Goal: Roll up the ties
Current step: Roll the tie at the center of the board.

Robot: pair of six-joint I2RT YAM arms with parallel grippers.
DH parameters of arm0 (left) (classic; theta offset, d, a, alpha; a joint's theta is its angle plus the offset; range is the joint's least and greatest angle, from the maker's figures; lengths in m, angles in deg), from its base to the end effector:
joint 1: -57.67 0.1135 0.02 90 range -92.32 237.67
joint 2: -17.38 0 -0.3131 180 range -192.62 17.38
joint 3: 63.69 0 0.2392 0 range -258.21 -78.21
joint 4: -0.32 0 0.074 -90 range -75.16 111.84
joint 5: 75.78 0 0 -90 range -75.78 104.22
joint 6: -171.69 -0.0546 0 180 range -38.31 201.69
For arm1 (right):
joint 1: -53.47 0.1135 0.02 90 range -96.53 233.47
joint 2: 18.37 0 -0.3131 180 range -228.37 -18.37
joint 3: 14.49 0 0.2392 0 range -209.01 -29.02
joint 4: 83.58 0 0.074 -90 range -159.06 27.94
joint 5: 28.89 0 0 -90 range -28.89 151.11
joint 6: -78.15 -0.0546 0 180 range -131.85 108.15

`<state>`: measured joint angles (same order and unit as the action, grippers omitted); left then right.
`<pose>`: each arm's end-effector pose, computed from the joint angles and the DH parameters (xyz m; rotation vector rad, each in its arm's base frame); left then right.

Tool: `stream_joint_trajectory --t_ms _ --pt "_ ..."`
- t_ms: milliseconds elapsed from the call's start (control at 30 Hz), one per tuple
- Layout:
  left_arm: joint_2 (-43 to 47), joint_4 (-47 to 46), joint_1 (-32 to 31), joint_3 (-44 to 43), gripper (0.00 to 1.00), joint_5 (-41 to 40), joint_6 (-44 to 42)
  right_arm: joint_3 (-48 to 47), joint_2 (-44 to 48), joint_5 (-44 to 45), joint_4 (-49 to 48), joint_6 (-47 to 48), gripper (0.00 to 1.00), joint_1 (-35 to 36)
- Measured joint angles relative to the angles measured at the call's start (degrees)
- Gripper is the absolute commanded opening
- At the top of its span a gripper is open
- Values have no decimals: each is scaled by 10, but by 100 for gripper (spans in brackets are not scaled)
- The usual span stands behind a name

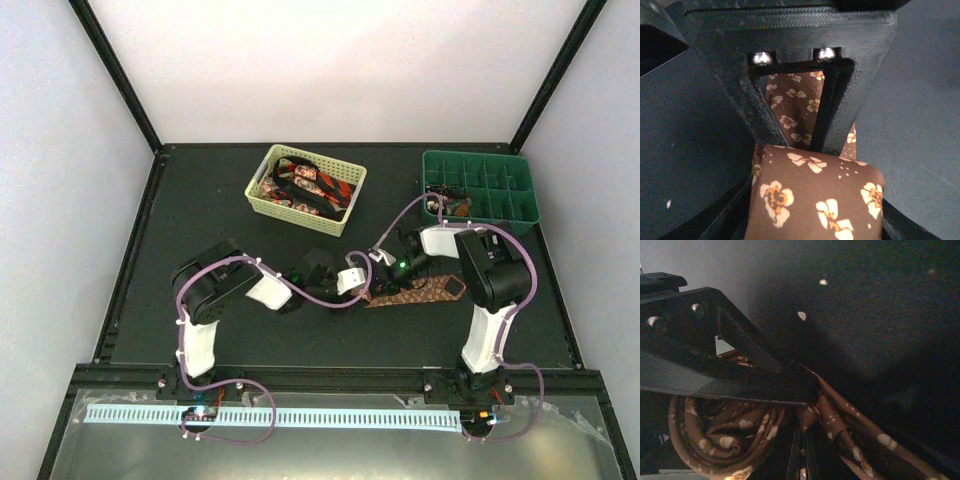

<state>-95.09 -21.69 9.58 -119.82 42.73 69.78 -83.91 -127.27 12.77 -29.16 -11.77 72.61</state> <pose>0.2297 -0.2950 0.1349 1.3597 1.7631 -0.8947 0.2687 0.1364 0.1476 0.4097 -2.6670 -1.1789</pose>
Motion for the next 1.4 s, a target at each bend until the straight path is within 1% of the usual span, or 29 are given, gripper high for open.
stream_joint_trajectory --t_ms 133,267,333,467,567,700,900,1033,1133,1233,1333,1400 --pt "16 1 0 21 54 -4 0 6 0 -10 -12 0 2 7" --pt "15 0 -3 20 53 -1 -1 7 0 -14 -16 0 2 8" --pt "13 0 -6 16 51 -2 -3 7 0 -15 -16 1 2 10" --pt "4 14 -13 -3 44 -9 -10 7 0 -15 -16 5 2 11" --pt "3 40 -15 -18 40 -14 -18 7 1 -15 -16 12 9 11" --pt "8 76 -18 -31 40 -23 -35 6 13 -9 -8 29 21 7" --pt "16 129 -19 -46 39 -40 -54 1 58 14 30 58 46 -16" --pt "17 146 -20 -52 39 -42 -59 -2 86 6 42 73 55 -21" --pt "18 149 -20 -54 39 -43 -62 4 98 -7 31 67 54 -19" --pt "18 152 -21 -55 40 -43 -65 16 101 -18 8 53 50 -17" --pt "18 153 -21 -55 39 -43 -66 19 98 -24 -10 42 44 -7" --pt "18 153 -21 -55 40 -43 -66 20 91 -31 -19 38 34 -1"
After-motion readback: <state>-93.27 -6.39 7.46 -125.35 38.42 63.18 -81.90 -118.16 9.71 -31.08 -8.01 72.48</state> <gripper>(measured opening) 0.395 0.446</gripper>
